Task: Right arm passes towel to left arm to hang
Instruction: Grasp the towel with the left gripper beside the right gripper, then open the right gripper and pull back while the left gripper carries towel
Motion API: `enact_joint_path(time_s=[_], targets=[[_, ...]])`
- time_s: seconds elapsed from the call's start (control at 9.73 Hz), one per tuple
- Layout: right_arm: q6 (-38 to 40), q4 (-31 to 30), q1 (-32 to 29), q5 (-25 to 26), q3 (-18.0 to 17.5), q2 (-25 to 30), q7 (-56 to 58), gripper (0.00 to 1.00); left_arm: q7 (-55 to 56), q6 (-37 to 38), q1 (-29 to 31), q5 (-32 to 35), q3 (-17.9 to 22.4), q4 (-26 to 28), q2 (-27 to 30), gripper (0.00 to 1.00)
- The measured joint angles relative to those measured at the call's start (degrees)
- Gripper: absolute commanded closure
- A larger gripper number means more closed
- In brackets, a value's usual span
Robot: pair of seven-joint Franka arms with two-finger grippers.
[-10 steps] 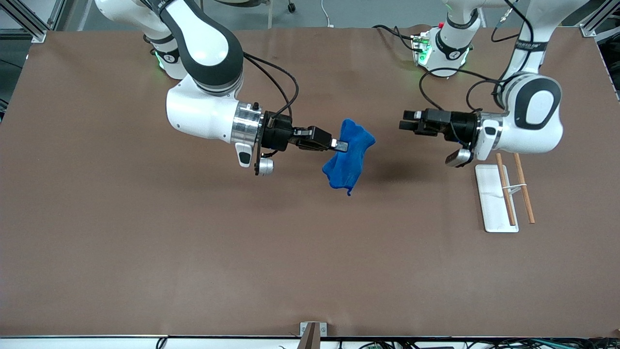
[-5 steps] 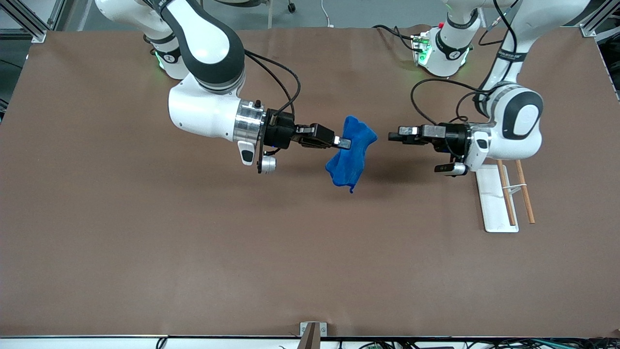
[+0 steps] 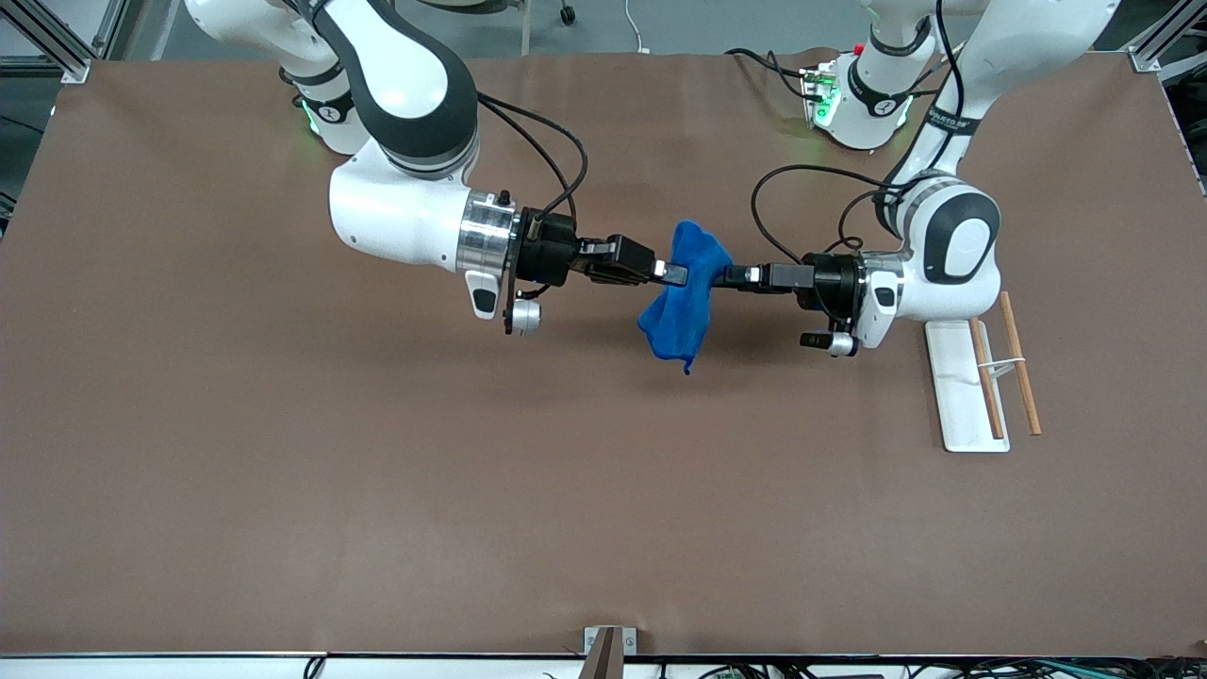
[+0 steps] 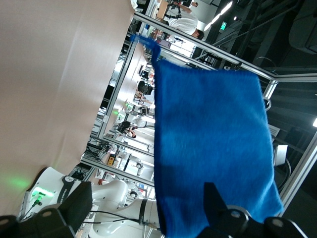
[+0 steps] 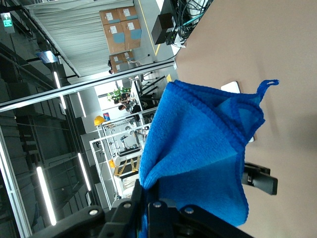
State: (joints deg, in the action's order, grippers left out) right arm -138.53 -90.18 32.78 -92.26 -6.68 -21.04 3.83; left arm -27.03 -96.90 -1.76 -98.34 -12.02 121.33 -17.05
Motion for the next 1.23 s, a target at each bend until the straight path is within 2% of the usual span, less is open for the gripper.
enact_joint_path(time_s=[0.21, 0.41, 0.62, 0.72, 0.82, 0.92, 1.23], targets=[[0.0, 0.03, 0.04, -0.01, 0.03, 0.0, 0.0, 1.0, 2.07, 0.0, 0.0, -0.38, -1.69, -2.91, -2.37, 0.03], [0.0, 0.11, 0.04, -0.01, 0.05, 0.0, 0.0, 1.0, 2.95, 0.0, 0.16, -0.41, -1.92, -4.6, -2.87, 0.22], [0.0, 0.17, 0.04, -0.01, 0.05, 0.0, 0.0, 1.0, 2.97, -0.07, 0.58, -0.45, -1.87, -6.63, -2.89, 0.3], [0.0, 0.2, 0.04, -0.01, 0.05, 0.0, 0.0, 1.0, 3.01, -0.9, 0.72, -1.31, -1.82, -7.35, -2.9, 0.69], [0.0, 0.21, 0.04, -0.02, 0.05, 0.0, 0.0, 1.0, 3.02, -2.06, 0.86, -2.21, -1.75, -7.79, -2.91, 0.98], [0.0, 0.21, 0.05, -0.02, 0.05, 0.0, 0.0, 1.0, 3.02, -2.29, 1.11, -2.25, -1.59, -8.15, -2.92, 1.0], [0.0, 0.22, 0.05, -0.02, 0.05, 0.0, -0.01, 1.0, 2.93, -2.35, 1.6, 3.24, -1.4, -9.19, -3.03, 1.0]])
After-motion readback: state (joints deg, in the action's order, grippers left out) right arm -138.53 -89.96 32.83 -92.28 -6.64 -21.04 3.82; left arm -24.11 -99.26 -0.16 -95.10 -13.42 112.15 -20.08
